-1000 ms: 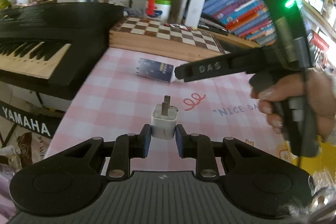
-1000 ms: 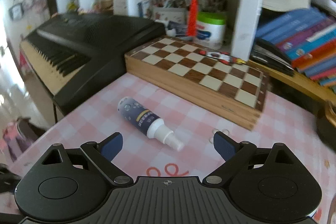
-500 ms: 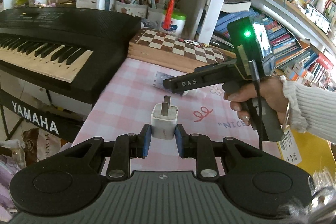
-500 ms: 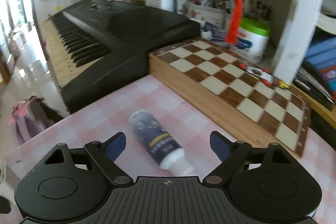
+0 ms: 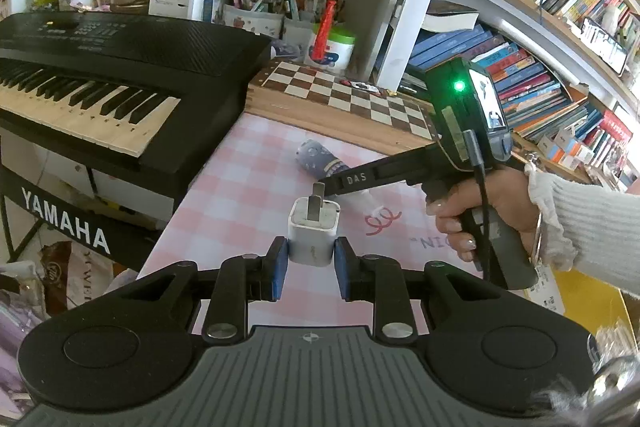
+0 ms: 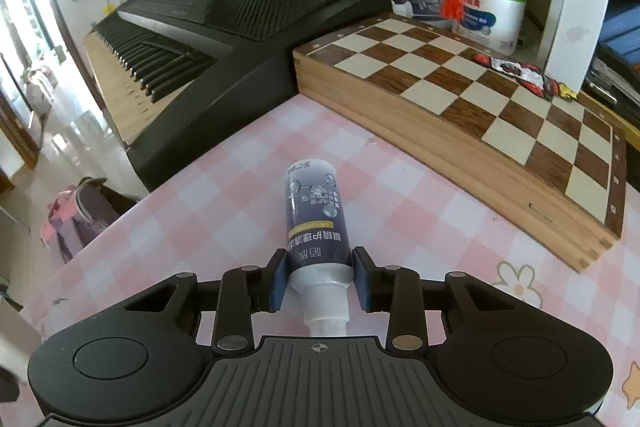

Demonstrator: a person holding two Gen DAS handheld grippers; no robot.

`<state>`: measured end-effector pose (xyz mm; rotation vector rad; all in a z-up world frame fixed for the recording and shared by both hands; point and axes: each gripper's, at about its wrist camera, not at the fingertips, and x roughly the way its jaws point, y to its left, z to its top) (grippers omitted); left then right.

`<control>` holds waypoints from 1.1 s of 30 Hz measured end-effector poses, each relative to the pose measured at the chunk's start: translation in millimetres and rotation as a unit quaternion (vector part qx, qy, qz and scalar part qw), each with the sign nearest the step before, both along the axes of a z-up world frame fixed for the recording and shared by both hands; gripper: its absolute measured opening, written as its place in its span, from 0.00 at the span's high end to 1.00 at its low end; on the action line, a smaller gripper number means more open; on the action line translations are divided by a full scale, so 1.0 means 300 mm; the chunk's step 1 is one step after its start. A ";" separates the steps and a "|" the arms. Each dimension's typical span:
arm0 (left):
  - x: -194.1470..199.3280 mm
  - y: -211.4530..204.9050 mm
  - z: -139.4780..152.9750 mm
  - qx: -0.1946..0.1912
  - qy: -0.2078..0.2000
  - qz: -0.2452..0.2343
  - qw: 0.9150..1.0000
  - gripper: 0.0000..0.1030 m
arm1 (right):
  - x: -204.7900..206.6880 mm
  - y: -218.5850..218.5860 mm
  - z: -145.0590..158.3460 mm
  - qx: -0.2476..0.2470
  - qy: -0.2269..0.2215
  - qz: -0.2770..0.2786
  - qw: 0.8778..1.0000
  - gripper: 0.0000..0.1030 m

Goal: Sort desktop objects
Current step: 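Close the left gripper on the plug adapter while the right gripper grasps the spray bottle, then lift and carry the plug adapter and spray bottle with both tools toward the yellow box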

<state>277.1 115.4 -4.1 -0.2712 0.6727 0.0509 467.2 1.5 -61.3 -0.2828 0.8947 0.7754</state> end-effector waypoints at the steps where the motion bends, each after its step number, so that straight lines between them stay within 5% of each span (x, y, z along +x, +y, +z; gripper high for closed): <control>1: 0.000 -0.001 0.000 -0.001 0.000 -0.001 1.000 0.78 | 0.000 0.008 0.000 -0.001 -0.002 0.001 1.000 0.66; 14: 0.004 -0.012 0.028 0.006 -0.003 0.005 1.000 0.78 | 0.007 0.006 0.013 -0.004 -0.010 -0.007 1.000 0.68; 33: -0.052 -0.061 0.135 -0.017 -0.052 -0.048 0.997 0.78 | -0.300 -0.295 0.314 0.095 -0.059 -0.102 0.988 0.68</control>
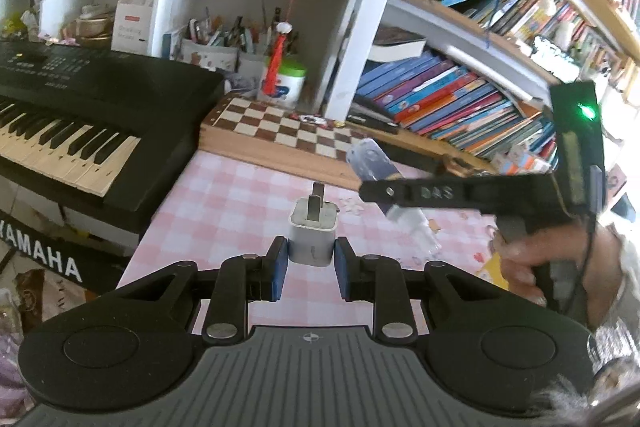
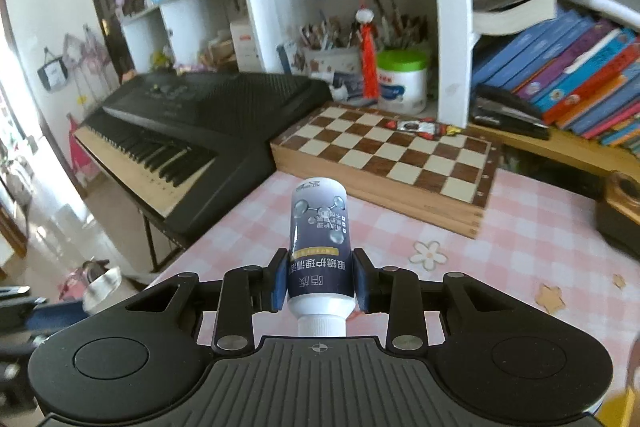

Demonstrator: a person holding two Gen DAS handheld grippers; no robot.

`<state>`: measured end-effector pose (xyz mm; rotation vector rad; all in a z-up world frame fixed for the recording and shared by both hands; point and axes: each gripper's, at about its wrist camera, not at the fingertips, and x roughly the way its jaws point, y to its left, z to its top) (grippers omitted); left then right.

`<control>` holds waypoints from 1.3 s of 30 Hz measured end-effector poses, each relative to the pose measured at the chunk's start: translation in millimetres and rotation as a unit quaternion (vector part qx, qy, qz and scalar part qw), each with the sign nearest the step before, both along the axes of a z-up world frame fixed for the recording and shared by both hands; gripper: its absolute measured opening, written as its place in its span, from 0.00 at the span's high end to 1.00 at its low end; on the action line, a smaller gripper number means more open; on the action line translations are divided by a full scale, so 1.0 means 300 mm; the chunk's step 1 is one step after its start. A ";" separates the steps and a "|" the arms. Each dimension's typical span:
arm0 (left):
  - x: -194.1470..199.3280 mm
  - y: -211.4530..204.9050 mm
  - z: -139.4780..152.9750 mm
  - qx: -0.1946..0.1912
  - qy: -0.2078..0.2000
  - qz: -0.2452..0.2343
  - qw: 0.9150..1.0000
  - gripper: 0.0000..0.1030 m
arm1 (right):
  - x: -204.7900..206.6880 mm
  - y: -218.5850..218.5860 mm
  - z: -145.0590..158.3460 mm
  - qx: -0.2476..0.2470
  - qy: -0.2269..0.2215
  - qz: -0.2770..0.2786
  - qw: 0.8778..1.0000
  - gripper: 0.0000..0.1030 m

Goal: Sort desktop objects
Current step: 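Lift and carry the plug adapter and spray bottle with both tools toward the yellow box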

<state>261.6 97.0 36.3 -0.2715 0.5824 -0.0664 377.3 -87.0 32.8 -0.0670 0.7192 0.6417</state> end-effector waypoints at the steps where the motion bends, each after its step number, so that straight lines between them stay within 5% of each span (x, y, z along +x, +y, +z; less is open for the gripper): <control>1: -0.011 0.000 0.008 -0.003 -0.003 -0.003 1.000 0.78 | -0.026 -0.014 0.010 0.003 0.000 -0.002 1.000 0.68; 8: -0.107 0.006 0.062 -0.016 -0.027 -0.027 0.999 0.78 | -0.188 -0.075 0.052 0.018 0.003 -0.022 1.000 0.68; 39: -0.538 0.074 0.016 -0.032 0.000 -0.138 0.990 0.78 | -0.878 -0.100 0.034 0.027 0.048 -0.142 0.988 0.68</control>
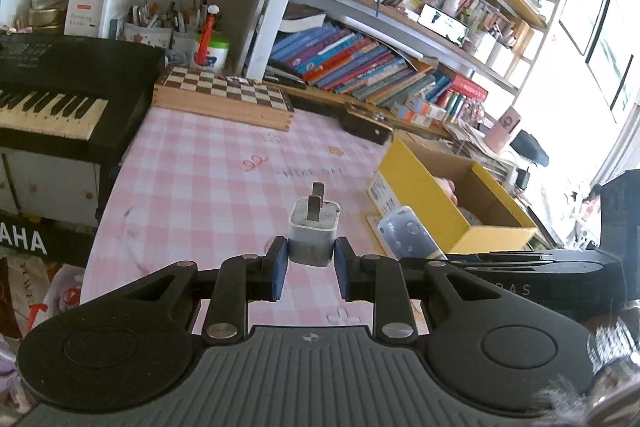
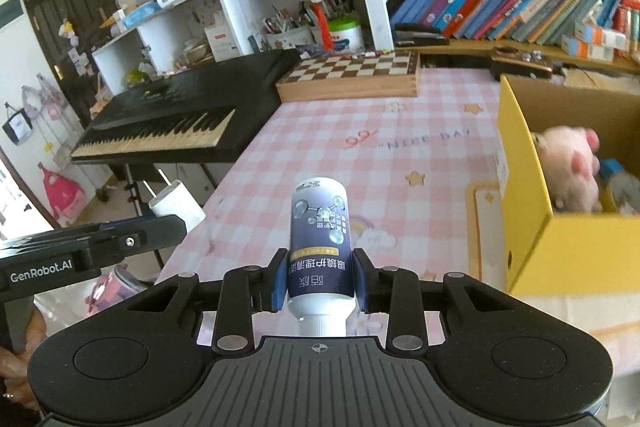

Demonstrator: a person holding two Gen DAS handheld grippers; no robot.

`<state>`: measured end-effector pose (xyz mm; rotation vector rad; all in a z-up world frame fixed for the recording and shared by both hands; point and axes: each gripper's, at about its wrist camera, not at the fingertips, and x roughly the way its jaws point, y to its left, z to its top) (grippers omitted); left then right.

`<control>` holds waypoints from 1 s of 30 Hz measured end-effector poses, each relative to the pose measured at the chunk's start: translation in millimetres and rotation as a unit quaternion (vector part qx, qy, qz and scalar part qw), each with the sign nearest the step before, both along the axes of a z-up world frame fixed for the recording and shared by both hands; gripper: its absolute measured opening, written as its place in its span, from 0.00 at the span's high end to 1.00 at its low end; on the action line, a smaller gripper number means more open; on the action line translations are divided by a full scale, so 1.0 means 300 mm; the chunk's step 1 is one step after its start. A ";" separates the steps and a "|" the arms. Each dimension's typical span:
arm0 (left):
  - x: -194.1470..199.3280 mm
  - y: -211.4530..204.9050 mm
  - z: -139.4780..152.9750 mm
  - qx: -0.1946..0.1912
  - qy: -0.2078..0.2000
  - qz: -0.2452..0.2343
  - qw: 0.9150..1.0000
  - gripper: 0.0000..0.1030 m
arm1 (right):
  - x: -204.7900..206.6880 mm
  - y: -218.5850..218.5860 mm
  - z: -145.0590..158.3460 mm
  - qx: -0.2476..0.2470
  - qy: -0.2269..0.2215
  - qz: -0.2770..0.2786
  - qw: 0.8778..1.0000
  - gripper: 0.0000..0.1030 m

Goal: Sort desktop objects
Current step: 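Lift and carry the plug adapter and spray bottle with both tools toward the yellow box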

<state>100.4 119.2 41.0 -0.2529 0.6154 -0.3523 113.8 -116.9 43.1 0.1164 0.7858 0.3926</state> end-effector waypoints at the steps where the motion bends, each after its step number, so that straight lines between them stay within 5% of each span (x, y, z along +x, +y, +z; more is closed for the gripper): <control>1: -0.015 0.000 -0.002 0.001 0.001 -0.004 1.000 0.78 | -0.020 -0.001 -0.002 0.001 0.001 -0.004 1.000 0.68; 16: -0.095 -0.099 -0.030 0.006 0.016 -0.092 0.996 0.78 | -0.219 -0.091 -0.024 0.006 0.011 -0.087 0.996 0.68; 30: -0.083 -0.323 -0.045 0.008 0.019 -0.209 0.978 0.78 | -0.356 -0.272 -0.035 0.006 0.020 -0.194 0.981 0.68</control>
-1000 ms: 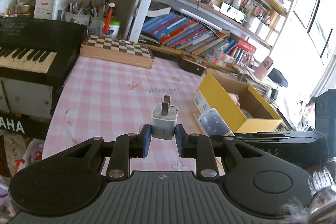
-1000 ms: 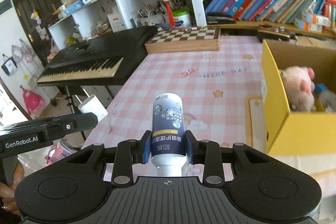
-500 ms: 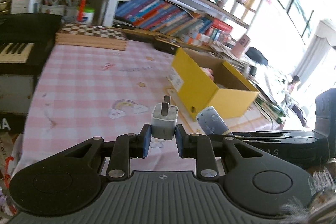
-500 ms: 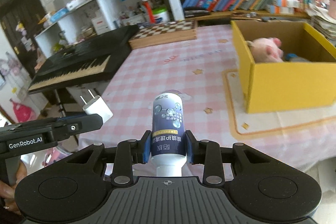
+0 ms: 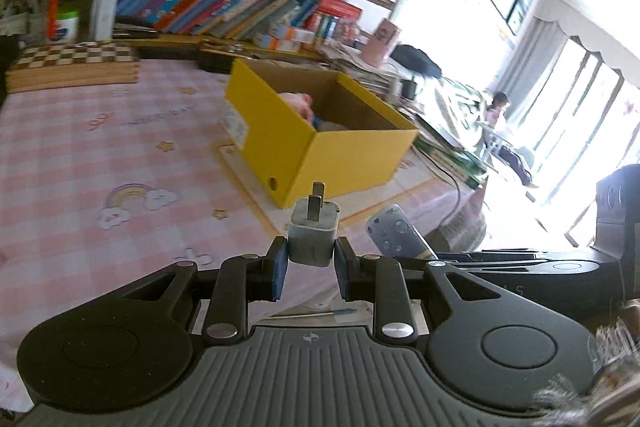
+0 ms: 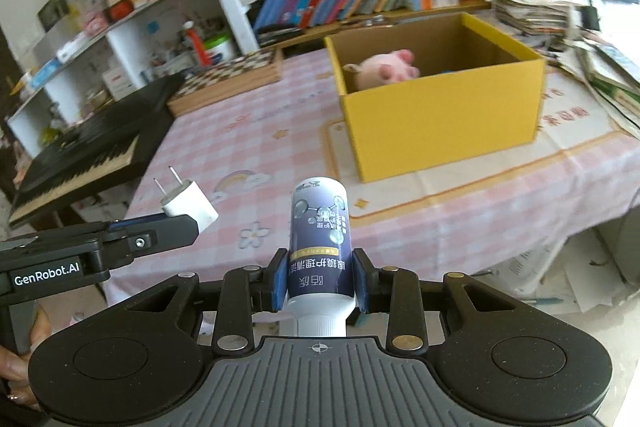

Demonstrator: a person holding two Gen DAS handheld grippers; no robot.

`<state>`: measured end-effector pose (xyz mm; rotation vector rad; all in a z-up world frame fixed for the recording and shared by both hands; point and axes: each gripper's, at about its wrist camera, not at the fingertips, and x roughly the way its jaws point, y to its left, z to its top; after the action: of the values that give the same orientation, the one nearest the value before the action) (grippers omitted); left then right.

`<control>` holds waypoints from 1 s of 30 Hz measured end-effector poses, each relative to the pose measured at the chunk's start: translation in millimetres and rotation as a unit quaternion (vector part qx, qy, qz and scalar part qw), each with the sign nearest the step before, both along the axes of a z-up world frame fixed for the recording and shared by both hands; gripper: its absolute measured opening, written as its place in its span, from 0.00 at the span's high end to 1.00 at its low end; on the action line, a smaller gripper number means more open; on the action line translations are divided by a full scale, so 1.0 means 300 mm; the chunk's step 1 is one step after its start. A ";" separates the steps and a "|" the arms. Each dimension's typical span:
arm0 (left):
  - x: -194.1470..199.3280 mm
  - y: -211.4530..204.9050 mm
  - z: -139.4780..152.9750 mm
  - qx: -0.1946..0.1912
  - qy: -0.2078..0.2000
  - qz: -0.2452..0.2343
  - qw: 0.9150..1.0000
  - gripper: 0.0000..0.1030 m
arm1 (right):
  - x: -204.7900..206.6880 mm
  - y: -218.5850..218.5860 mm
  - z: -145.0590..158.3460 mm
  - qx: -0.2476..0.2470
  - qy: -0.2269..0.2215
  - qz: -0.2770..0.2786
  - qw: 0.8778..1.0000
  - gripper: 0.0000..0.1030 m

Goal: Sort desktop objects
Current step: 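Lift and carry the plug adapter and spray bottle with both tools toward the yellow box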

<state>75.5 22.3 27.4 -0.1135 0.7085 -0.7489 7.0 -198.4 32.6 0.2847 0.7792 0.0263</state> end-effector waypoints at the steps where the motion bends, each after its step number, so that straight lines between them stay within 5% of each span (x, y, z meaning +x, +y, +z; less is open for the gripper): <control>1: 0.001 -0.016 0.001 0.000 0.000 -0.004 1.000 0.78 | -0.004 -0.011 0.000 -0.001 0.000 -0.004 1.000 0.68; 12: 0.003 -0.196 0.003 0.002 0.002 -0.033 0.999 0.78 | -0.021 -0.169 0.007 0.000 0.003 -0.025 1.000 0.68; 30: 0.055 -0.503 0.012 0.019 0.007 -0.010 1.000 0.78 | 0.077 -0.483 0.003 0.013 0.007 -0.002 1.000 0.68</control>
<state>92.1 -128.7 31.1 -0.0769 0.7370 -0.7540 30.0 -343.3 33.4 0.3120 0.7932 0.0298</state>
